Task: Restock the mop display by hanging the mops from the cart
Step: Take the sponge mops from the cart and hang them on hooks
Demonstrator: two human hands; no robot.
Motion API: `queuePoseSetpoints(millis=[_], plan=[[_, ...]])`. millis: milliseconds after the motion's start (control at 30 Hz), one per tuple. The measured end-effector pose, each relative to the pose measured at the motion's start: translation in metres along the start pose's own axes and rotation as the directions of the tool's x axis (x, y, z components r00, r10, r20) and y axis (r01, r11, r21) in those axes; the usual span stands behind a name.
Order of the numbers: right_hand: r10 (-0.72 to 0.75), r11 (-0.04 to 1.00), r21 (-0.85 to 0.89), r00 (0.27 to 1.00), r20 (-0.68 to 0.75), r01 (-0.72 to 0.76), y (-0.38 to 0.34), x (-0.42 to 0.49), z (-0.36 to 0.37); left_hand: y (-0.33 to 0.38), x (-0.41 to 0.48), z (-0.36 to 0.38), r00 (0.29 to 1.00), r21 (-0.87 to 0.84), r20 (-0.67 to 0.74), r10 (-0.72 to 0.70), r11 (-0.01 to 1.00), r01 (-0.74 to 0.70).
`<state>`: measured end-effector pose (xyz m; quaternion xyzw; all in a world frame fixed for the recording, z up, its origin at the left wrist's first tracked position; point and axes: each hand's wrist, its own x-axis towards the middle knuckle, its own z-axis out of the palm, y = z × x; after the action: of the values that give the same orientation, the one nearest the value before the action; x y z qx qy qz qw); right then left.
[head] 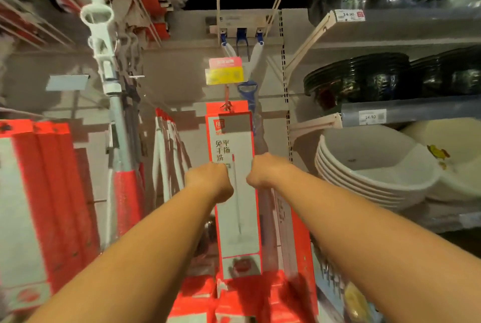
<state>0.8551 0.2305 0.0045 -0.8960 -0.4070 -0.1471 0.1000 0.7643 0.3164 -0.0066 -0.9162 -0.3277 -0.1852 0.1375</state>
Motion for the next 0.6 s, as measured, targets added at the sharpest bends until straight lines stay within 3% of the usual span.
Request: queuePoseSetpoints(millis=[133,367,600], plan=[[-0.117,0.991,-0.058,0.99,0.077,0.122,-0.039,-0.022,0.009,-0.045,-0.046,0.009,0.995,0.073,0.049,-0.09,0.994,0.086],[-0.308,0.951,0.023,0.931,0.197,0.31,-0.114,-0.036,0.041,-0.12,-0.114,0.027,0.944,0.19,0.118,-0.31,0.94,0.285],[-0.568,0.822,0.095,0.796,0.209,0.561,-0.194,-0.049,0.097,-0.167,-0.164,0.055,0.834,0.283,0.148,-0.531,0.831,0.479]])
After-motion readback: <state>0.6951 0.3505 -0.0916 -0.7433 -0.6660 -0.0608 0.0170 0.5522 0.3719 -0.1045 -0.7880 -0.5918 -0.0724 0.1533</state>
